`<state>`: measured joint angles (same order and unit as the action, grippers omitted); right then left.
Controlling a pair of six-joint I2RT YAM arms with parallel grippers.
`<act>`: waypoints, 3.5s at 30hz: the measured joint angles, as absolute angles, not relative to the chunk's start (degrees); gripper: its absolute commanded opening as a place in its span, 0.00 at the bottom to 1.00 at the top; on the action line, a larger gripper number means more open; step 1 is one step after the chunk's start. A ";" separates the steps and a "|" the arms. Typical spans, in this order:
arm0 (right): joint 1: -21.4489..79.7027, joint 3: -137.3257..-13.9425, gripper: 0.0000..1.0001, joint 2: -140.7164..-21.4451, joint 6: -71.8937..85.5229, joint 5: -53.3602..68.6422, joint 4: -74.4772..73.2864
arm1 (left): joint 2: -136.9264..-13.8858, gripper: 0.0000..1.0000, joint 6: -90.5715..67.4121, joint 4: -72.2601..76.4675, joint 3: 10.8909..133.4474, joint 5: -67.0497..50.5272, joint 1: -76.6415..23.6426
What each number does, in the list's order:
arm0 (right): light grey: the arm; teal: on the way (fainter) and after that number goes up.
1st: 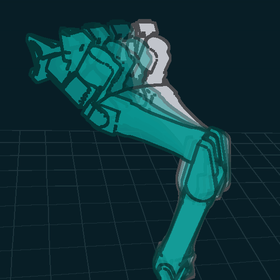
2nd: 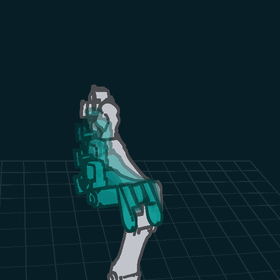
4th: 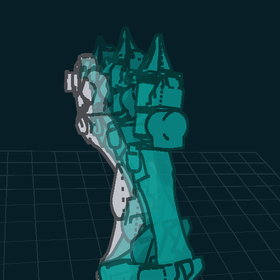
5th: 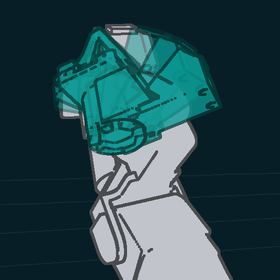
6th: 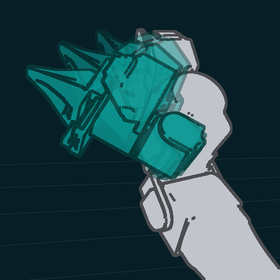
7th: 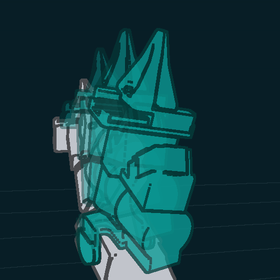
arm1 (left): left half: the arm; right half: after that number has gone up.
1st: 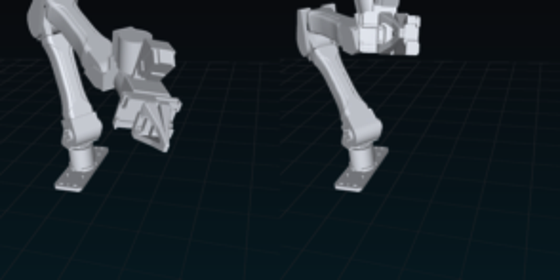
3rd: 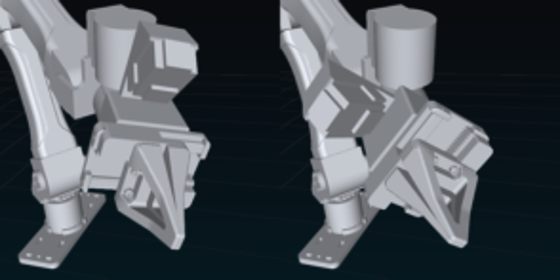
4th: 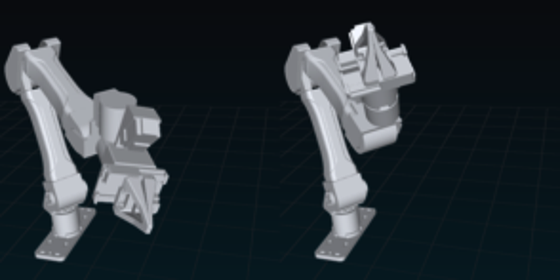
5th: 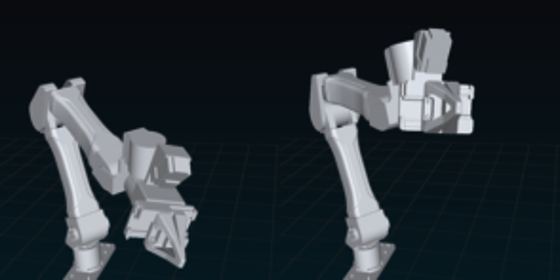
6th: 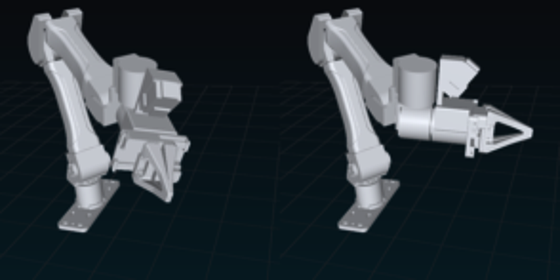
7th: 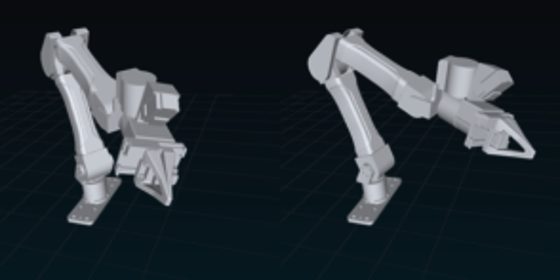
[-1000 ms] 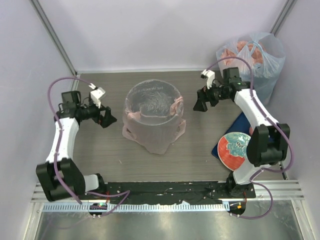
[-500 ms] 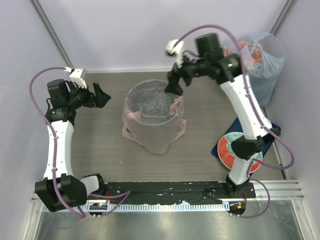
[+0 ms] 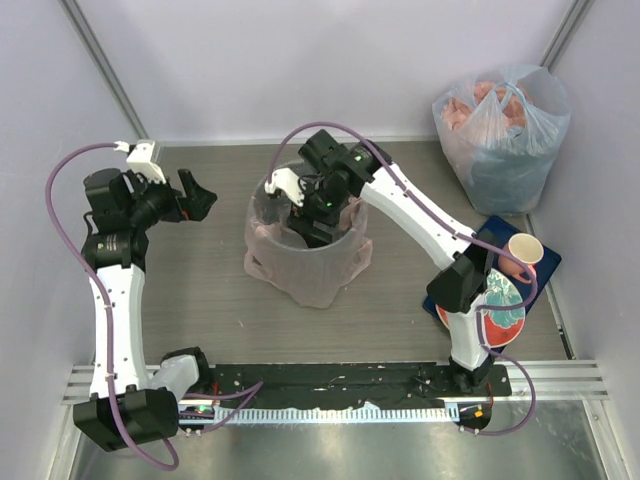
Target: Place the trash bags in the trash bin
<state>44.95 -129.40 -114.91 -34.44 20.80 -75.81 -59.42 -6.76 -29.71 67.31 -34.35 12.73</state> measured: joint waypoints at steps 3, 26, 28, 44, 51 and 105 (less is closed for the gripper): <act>45.01 -123.70 0.58 -115.13 -34.96 18.74 -73.65 | -58.63 1.00 -5.39 -31.14 67.31 -33.10 12.73; 45.06 -105.69 0.32 -117.60 -32.16 8.14 -57.39 | -58.39 1.00 -1.93 -32.67 66.17 -31.48 12.73; 45.06 -105.65 0.31 -118.76 -31.83 7.29 -56.55 | -58.37 1.00 -1.93 -32.67 66.11 -31.48 12.73; 45.06 -103.13 0.26 -122.52 -30.26 4.19 -53.89 | -58.65 1.00 -0.99 -33.98 65.76 -31.29 12.73; 45.06 -103.39 0.25 -122.48 -29.12 4.38 -52.47 | -59.66 1.00 -0.97 -34.65 66.52 -31.09 12.73; 21.43 -85.54 0.29 -78.22 10.96 10.61 -20.25 | -94.19 0.46 26.46 -60.14 105.43 -11.40 -37.08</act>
